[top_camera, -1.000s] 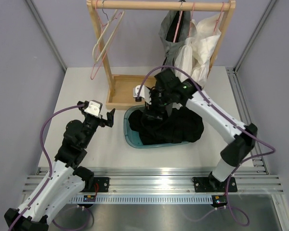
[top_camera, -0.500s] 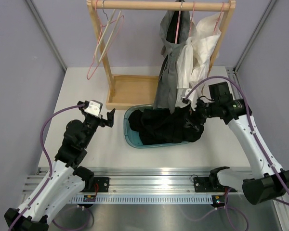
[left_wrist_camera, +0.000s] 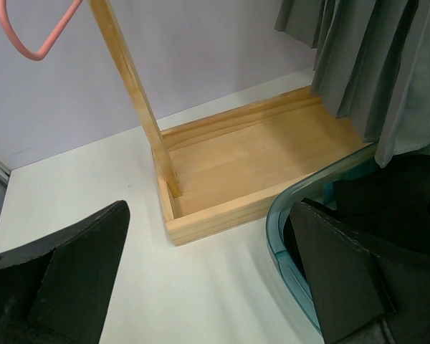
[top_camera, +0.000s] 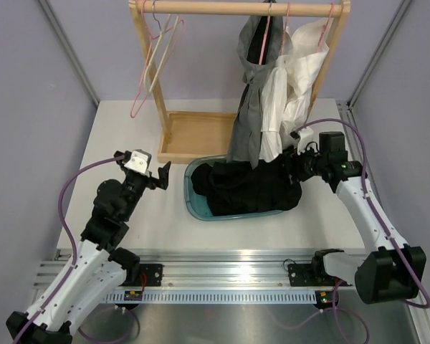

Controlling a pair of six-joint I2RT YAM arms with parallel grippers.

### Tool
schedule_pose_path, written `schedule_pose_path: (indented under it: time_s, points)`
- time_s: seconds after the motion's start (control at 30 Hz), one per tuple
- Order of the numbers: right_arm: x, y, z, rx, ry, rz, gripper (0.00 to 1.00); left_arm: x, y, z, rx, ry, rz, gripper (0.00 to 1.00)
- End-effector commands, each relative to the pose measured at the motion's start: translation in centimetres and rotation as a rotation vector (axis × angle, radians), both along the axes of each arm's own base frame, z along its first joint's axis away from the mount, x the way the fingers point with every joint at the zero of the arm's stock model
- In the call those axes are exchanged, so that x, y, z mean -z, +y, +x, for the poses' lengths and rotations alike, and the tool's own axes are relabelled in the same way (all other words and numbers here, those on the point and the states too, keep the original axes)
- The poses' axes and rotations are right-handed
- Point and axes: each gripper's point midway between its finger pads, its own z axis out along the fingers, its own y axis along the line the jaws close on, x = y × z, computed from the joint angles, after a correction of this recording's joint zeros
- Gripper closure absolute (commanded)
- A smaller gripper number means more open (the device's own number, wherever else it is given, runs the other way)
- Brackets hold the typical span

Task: Remove the skirt from the hanger
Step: Place the skirt in the bin.

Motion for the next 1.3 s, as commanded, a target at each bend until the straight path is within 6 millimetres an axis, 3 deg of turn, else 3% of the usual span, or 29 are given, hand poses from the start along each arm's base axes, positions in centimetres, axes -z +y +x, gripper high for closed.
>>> schedule_pose_path:
  time_s: [0.0,0.1,0.2,0.47,0.63,0.7,0.73,0.8,0.83,0.9,0.93,1.07,1.13,1.17,1.2,1.23,1.27]
  points:
    - [0.2,1.5,0.7,-0.016,0.024,0.092,0.35,-2.7,0.3,-0.2,-0.011,-0.08,-0.028,0.01]
    - [0.7,2.4,-0.1,-0.089,0.031,0.121,0.51,-2.9,0.2,-0.3,-0.004,-0.084,-0.031,0.01]
    - [1.0,3.7,-1.3,-0.196,0.03,0.137,0.6,-3.1,0.1,-0.3,0.003,-0.087,-0.034,0.01]
    - [1.9,10.5,-6.1,-0.563,-0.117,0.043,0.66,-2.8,0.0,-0.2,0.001,-0.077,-0.026,0.01]
    - [3.9,11.6,-4.8,-0.632,-0.142,-0.115,0.68,-2.3,-0.1,0.1,0.003,-0.059,-0.017,0.01]
    - [4.0,12.8,-4.5,-0.667,-0.16,-0.141,0.68,-2.2,-0.2,0.1,0.006,-0.055,-0.014,0.01]
    - [5.6,12.9,-3.8,-0.656,-0.119,-0.18,0.68,-2.2,-0.2,0.1,0.006,-0.055,-0.014,0.01]
    - [6.4,13.5,-2.8,-0.637,-0.082,-0.205,0.68,-2.2,-0.1,0.1,0.004,-0.054,-0.012,0.01]
    - [8.7,13.1,-2.0,-0.614,-0.024,-0.253,0.68,-2.2,-0.2,0.1,0.004,-0.054,-0.012,0.01]
    - [10.5,12.7,-1.1,-0.594,0.014,-0.305,0.68,-2.2,-0.3,0.1,0.01,-0.054,-0.014,0.01]
    - [12.4,12.0,-0.9,-0.584,0.06,-0.355,0.67,-2.2,-0.3,0.1,0.012,-0.054,-0.013,0.01]
    - [15.8,10.0,-2.3,-0.661,0.166,-0.469,0.62,-2.4,-0.3,-0.1,0.013,-0.059,-0.016,0.01]
    - [15.5,9.3,-3.3,-0.7,0.185,-0.482,0.55,-2.5,-0.2,-0.1,0.012,-0.063,-0.02,0.01]
    - [13.9,9.5,-3.3,-0.725,0.137,-0.473,0.45,-2.5,-0.2,-0.2,0.015,-0.066,-0.021,0.01]
    - [12.9,9.3,-3.4,-0.734,0.109,-0.475,0.45,-2.5,-0.3,-0.2,0.017,-0.067,-0.023,0.01]
    - [11.6,9.2,-3.9,-0.754,0.095,-0.468,0.34,-2.5,-0.3,-0.2,0.02,-0.065,-0.022,0.01]
    - [10.2,9.2,-4.0,-0.782,0.051,-0.472,0.3,-2.5,-0.4,-0.3,0.023,-0.066,-0.021,0.01]
